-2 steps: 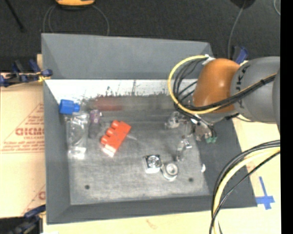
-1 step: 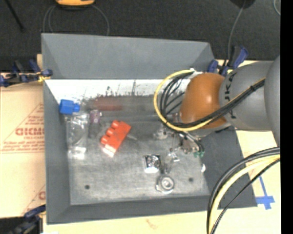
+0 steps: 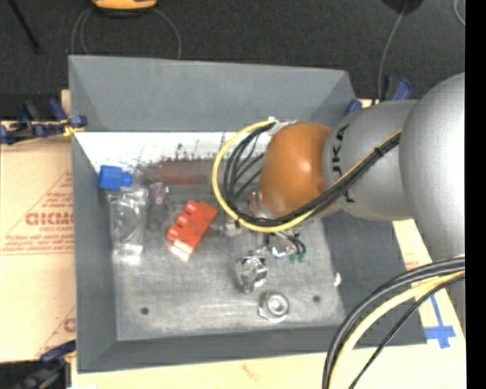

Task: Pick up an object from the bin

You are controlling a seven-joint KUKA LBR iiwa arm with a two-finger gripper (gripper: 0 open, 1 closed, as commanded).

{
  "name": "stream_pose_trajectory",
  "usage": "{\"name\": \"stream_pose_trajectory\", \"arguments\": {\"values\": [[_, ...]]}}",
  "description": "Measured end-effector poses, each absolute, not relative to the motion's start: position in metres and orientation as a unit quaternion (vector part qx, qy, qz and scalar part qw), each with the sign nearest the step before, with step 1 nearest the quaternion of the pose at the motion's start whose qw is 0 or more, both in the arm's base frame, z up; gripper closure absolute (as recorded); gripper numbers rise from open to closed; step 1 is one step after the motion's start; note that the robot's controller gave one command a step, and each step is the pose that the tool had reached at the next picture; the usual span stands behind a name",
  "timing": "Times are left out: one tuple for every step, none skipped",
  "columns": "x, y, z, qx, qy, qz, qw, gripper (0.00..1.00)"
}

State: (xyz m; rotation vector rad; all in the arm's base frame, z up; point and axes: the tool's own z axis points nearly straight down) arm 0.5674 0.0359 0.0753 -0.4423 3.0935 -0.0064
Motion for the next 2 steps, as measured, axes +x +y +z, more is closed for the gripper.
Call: {"name": "stream_pose_trajectory", "arguments": {"values": [[0.582, 0.107, 0.075, -0.089, 0.996, -0.004, 0.004, 0.00], [0.639, 0.167, 0.084, -0.103, 0.995, -0.001, 0.006, 0.00]]}}
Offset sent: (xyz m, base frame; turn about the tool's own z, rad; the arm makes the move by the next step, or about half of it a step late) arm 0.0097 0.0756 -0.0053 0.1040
